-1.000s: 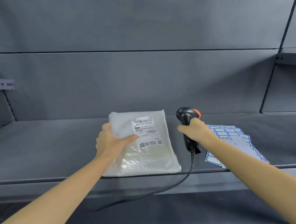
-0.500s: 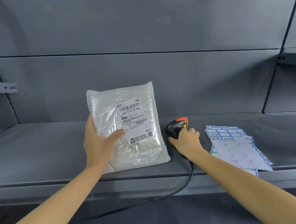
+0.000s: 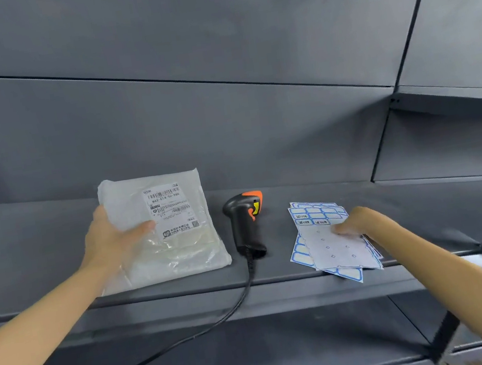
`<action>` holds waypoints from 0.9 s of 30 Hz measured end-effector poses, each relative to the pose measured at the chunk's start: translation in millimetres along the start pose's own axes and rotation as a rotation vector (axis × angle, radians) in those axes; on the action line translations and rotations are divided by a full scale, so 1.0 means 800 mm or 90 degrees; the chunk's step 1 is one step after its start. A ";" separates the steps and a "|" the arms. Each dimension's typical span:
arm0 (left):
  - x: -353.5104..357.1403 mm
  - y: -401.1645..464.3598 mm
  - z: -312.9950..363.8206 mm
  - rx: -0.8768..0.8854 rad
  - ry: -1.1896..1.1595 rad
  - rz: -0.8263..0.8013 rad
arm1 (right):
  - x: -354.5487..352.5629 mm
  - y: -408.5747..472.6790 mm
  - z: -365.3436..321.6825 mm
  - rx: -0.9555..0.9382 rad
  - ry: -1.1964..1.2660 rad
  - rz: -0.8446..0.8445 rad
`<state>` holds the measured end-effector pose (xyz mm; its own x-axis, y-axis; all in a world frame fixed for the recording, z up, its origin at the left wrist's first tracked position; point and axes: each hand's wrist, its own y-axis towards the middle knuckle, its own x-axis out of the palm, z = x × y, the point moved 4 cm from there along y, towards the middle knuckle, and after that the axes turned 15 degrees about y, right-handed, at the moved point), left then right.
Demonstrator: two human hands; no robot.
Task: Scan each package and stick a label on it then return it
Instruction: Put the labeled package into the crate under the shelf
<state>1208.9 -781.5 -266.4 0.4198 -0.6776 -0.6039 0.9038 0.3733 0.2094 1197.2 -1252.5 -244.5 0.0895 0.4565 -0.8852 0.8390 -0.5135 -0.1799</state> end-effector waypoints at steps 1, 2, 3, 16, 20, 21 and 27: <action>0.001 0.003 -0.001 -0.005 0.008 -0.021 | 0.001 0.000 0.003 0.000 -0.005 -0.021; 0.001 0.005 -0.001 -0.006 0.014 -0.048 | 0.001 0.002 0.005 -0.002 -0.005 -0.031; 0.003 0.006 -0.001 -0.004 0.022 -0.078 | 0.001 0.004 0.006 -0.006 -0.004 -0.036; -0.014 -0.028 0.018 -0.034 0.134 -0.107 | -0.020 0.036 0.041 0.072 0.333 -0.014; -0.019 -0.026 0.022 -0.016 0.070 -0.081 | -0.044 0.026 0.025 -0.007 0.466 0.019; -0.019 -0.025 0.024 -0.004 0.049 -0.071 | -0.052 0.020 0.014 -0.045 0.495 0.023; -0.010 -0.028 0.066 0.103 -0.057 -0.019 | -0.069 -0.056 -0.080 -0.253 0.688 -0.022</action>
<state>1189.3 -818.0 -225.3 0.3925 -0.7431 -0.5420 0.9143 0.2510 0.3180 1189.2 -1207.8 -160.1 0.3150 0.9489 -0.0175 0.9427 -0.3107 0.1215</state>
